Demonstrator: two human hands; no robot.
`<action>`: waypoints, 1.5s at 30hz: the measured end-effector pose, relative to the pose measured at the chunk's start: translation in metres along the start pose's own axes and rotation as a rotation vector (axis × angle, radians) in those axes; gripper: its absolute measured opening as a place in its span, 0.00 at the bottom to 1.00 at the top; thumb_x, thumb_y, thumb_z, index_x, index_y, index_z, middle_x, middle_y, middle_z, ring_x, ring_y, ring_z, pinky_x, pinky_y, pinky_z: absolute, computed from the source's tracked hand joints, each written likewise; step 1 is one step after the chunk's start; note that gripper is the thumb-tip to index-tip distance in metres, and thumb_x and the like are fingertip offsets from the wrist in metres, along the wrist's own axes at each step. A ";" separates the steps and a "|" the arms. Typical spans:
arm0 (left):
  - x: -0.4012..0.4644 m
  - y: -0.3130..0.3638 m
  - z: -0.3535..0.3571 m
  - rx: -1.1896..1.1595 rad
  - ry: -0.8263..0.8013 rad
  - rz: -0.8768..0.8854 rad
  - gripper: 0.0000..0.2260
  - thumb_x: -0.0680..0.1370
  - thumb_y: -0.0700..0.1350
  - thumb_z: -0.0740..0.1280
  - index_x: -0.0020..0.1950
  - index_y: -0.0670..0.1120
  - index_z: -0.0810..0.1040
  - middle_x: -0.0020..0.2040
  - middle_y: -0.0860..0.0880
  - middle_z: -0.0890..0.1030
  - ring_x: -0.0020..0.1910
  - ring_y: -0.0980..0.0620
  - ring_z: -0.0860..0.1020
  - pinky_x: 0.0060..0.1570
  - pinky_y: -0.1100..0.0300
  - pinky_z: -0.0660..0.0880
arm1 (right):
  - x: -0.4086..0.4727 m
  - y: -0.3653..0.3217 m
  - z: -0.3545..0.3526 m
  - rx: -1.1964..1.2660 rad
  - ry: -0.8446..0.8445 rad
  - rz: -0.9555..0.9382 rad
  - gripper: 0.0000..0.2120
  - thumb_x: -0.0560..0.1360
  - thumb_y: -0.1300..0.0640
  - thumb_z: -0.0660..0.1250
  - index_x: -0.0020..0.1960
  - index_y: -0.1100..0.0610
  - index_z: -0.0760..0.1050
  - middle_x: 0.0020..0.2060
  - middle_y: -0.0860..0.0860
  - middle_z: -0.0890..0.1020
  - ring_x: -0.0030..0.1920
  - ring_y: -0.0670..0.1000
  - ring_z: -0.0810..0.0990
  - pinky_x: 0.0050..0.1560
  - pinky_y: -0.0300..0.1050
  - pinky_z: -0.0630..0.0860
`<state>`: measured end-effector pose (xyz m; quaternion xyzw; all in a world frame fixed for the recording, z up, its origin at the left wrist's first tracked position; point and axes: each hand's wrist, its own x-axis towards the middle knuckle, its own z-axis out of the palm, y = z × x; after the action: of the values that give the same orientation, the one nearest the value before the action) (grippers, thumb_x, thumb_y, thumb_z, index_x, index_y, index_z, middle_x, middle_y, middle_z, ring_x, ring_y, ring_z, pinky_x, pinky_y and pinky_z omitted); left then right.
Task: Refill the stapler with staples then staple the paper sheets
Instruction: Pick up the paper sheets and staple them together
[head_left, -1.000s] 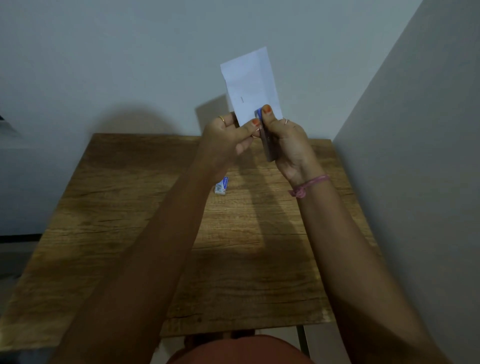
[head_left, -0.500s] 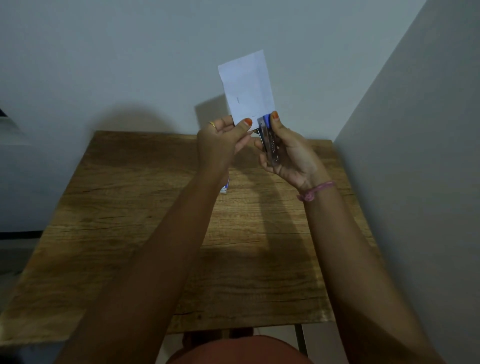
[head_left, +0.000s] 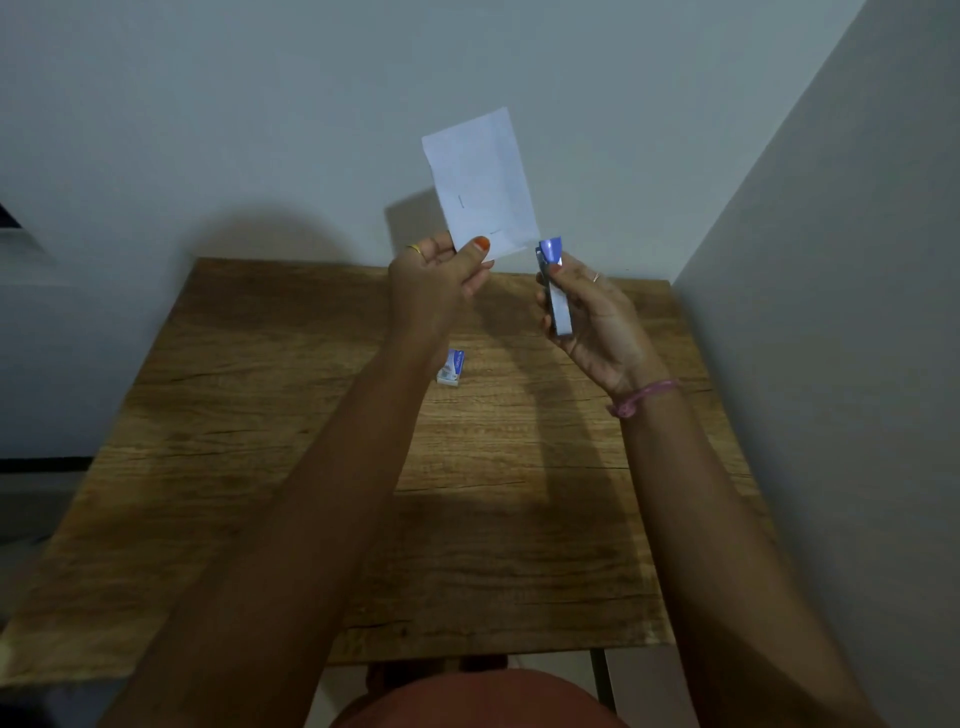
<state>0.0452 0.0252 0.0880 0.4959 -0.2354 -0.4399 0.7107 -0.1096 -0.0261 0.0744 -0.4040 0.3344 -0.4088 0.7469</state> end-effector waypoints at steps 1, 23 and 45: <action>0.001 0.000 -0.002 0.002 0.001 0.000 0.06 0.75 0.36 0.69 0.52 0.39 0.78 0.47 0.44 0.83 0.44 0.51 0.83 0.46 0.62 0.80 | 0.003 0.002 -0.003 -0.014 0.013 -0.002 0.16 0.78 0.63 0.63 0.65 0.61 0.73 0.43 0.51 0.79 0.41 0.47 0.76 0.39 0.39 0.72; 0.025 -0.031 -0.065 0.107 0.129 -0.065 0.10 0.74 0.38 0.72 0.54 0.39 0.78 0.45 0.46 0.82 0.40 0.55 0.81 0.37 0.67 0.77 | 0.027 0.123 -0.029 -0.993 0.651 -0.116 0.15 0.74 0.56 0.69 0.58 0.62 0.79 0.51 0.56 0.82 0.54 0.54 0.79 0.50 0.44 0.74; 0.017 -0.091 -0.160 1.047 0.270 -0.026 0.16 0.77 0.46 0.68 0.60 0.37 0.76 0.60 0.39 0.79 0.55 0.42 0.79 0.48 0.57 0.75 | 0.000 0.163 -0.022 -1.303 0.642 -0.222 0.29 0.77 0.53 0.66 0.74 0.62 0.62 0.71 0.60 0.65 0.71 0.58 0.64 0.70 0.49 0.63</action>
<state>0.1413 0.0788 -0.0603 0.8388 -0.3237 -0.2049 0.3868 -0.0723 0.0215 -0.0783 -0.6579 0.6690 -0.2984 0.1748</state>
